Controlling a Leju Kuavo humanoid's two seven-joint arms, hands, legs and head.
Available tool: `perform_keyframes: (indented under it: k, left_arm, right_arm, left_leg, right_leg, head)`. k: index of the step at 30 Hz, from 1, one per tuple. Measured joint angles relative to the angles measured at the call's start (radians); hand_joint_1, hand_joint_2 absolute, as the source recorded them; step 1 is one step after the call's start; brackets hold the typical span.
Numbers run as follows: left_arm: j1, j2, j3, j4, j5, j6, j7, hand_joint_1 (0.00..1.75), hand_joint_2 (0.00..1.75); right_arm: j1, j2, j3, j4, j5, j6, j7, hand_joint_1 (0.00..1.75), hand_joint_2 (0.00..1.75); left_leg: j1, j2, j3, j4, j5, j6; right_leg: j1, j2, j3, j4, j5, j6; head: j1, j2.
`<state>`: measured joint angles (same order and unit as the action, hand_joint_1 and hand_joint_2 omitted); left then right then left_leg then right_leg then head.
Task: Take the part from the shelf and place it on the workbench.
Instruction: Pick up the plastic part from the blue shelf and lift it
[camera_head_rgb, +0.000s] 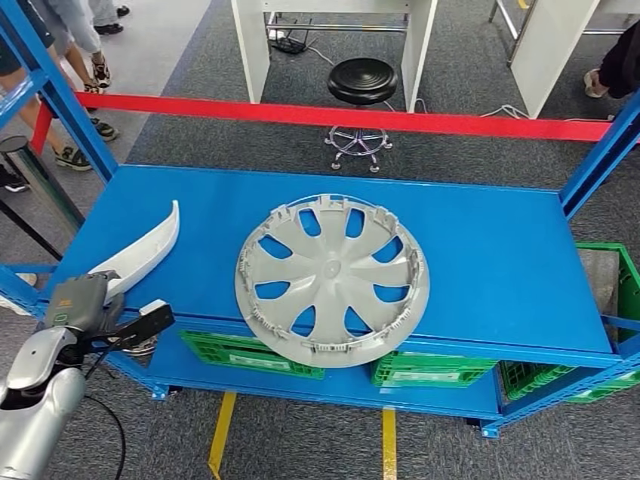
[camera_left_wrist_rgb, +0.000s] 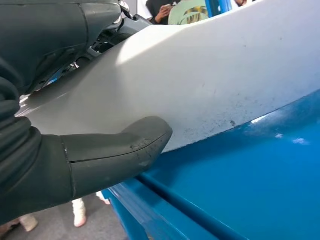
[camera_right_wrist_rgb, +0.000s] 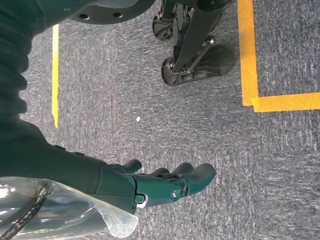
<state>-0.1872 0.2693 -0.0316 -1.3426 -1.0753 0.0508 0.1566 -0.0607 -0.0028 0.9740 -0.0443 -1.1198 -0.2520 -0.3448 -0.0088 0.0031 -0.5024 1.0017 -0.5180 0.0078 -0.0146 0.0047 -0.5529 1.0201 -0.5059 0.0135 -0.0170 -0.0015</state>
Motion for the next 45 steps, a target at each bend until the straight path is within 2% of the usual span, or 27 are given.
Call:
perform_keyframes:
  k: [5,10,15,20,25,29,31,32,33,36,37,38,39,41,42,43,45]
  left_arm:
    - [0.043,-0.01,0.001,-0.064,0.008,0.032,-0.036,1.75,1.75]
    - [0.053,-0.012,0.001,-0.082,0.014,0.037,-0.045,1.75,1.75]
    - [0.074,-0.018,0.004,-0.107,0.043,0.077,-0.089,1.75,1.75]
    - [0.151,-0.059,0.013,-0.204,0.111,0.169,-0.174,1.75,1.75]
    - [0.213,-0.099,0.013,-0.296,0.127,0.199,-0.202,1.75,1.75]
    - [0.262,-0.133,0.012,-0.363,0.159,0.281,-0.265,1.75,1.75]
    - [0.294,-0.161,0.007,-0.411,0.174,0.344,-0.306,1.75,1.75]
    - [0.307,-0.176,0.002,-0.432,0.181,0.37,-0.321,1.75,1.75]
    - [0.318,-0.191,-0.004,-0.45,0.189,0.392,-0.333,1.75,1.75]
    - [0.356,-0.231,-0.024,-0.49,0.218,0.457,-0.374,1.75,1.75]
    - [0.369,-0.243,-0.031,-0.498,0.227,0.479,-0.391,1.75,1.75]
    - [0.381,-0.254,-0.038,-0.505,0.237,0.499,-0.407,1.75,1.75]
    - [0.392,-0.265,-0.046,-0.512,0.244,0.515,-0.421,1.75,1.75]
    - [0.408,-0.281,-0.058,-0.523,0.26,0.54,-0.443,1.75,1.75]
    - [0.413,-0.287,-0.063,-0.527,0.269,0.549,-0.453,1.75,1.75]
    - [0.418,-0.292,-0.068,-0.531,0.281,0.561,-0.466,1.75,1.75]
    - [0.428,-0.3,-0.078,-0.537,0.306,0.586,-0.496,1.75,1.75]
  right_arm:
    - [-0.001,0.007,0.014,0.01,-0.026,-0.001,-0.013,0.0,1.75]
    - [-0.001,0.009,0.02,0.016,-0.03,0.0,-0.017,0.0,1.75]
    - [-0.002,0.012,0.025,0.021,-0.049,0.0,-0.025,0.0,1.75]
    - [-0.001,0.019,0.029,0.025,-0.086,-0.016,-0.037,0.0,1.75]
    - [0.0,0.024,0.034,0.026,-0.101,-0.023,-0.041,0.0,1.75]
    - [0.001,0.032,0.04,0.027,-0.119,-0.032,-0.047,0.0,1.75]
    - [0.003,0.034,0.043,0.029,-0.13,-0.037,-0.053,0.0,1.75]
    - [0.004,0.035,0.045,0.029,-0.135,-0.038,-0.056,0.0,1.75]
    - [0.003,0.035,0.047,0.03,-0.14,-0.036,-0.059,0.0,1.75]
    - [0.003,0.035,0.051,0.032,-0.152,-0.026,-0.068,0.0,1.75]
    - [0.004,0.035,0.053,0.032,-0.156,-0.024,-0.074,0.0,1.75]
    - [0.006,0.034,0.055,0.033,-0.16,-0.022,-0.081,0.0,1.75]
    - [0.007,0.034,0.057,0.033,-0.162,-0.02,-0.088,0.0,1.75]
    - [0.006,0.033,0.063,0.035,-0.165,-0.014,-0.098,0.0,1.75]
    - [0.005,0.033,0.066,0.035,-0.166,-0.007,-0.103,0.0,1.75]
    - [0.004,0.033,0.07,0.035,-0.168,0.008,-0.107,0.0,1.75]
    - [0.005,0.034,0.075,0.036,-0.175,0.047,-0.115,0.0,1.75]
  left_leg:
    - [0.0,0.0,-0.001,0.0,0.0,0.0]
    - [0.0,0.0,-0.001,0.0,0.0,0.0]
    - [0.0,0.0,-0.001,0.0,0.0,0.0]
    - [0.0,0.001,-0.001,0.0,-0.001,0.001]
    - [-0.001,0.001,-0.001,0.0,-0.002,0.001]
    - [-0.005,0.001,-0.003,0.009,-0.004,0.013]
    - [-0.002,0.004,0.001,-0.008,0.01,0.022]
    - [0.001,0.007,0.004,-0.02,0.019,0.028]
    - [0.005,0.01,0.006,-0.032,0.027,0.032]
    - [0.008,0.017,0.003,-0.038,0.033,0.036]
    - [0.009,0.018,0.002,-0.037,0.033,0.036]
    - [0.01,0.019,0.001,-0.034,0.032,0.034]
    - [0.013,0.019,0.0,-0.028,0.03,0.031]
    - [0.017,0.019,-0.007,-0.011,0.021,0.017]
    - [0.017,0.019,-0.012,0.0,0.017,0.01]
    - [0.016,0.018,-0.018,0.011,0.015,0.004]
    - [0.014,0.017,-0.029,0.024,0.017,-0.005]
  right_leg:
    - [0.0,0.0,-0.001,0.0,0.0,0.0]
    - [0.0,0.0,-0.001,0.0,0.0,0.0]
    - [0.0,0.0,-0.001,0.0,0.0,0.0]
    - [0.0,0.001,-0.001,0.0,0.0,0.0]
    - [-0.001,0.001,-0.001,-0.001,0.0,0.001]
    - [-0.007,0.002,-0.001,-0.006,0.007,0.011]
    - [-0.005,0.004,-0.001,-0.011,0.008,0.019]
    - [-0.004,0.004,-0.006,-0.004,-0.002,0.022]
    - [-0.002,0.004,-0.019,0.024,-0.025,0.023]
    - [-0.005,0.002,-0.094,0.199,-0.113,0.031]
    - [-0.007,0.002,-0.11,0.238,-0.119,0.035]
    - [-0.01,0.0,-0.108,0.24,-0.105,0.04]
    - [-0.013,-0.002,-0.087,0.203,-0.074,0.045]
    - [-0.016,-0.008,-0.019,0.081,-0.018,0.053]
    - [-0.016,-0.009,0.005,0.04,-0.007,0.052]
    - [-0.015,-0.008,0.015,0.02,-0.01,0.049]
    - [-0.014,-0.003,0.008,0.021,-0.014,0.036]
  head:
    - [0.0,0.0]
    - [0.0,0.0]
    - [0.0,0.0]
    - [0.0,0.0]
    - [0.0,0.0]
    - [-0.001,0.0]
    - [0.0,0.0]
    - [0.001,0.0]
    - [0.002,0.0]
    - [0.004,0.0]
    - [0.004,0.0]
    - [0.004,0.0]
    - [0.004,0.0]
    - [0.006,0.0]
    - [0.008,0.0]
    - [0.009,0.0]
    - [0.008,0.0]
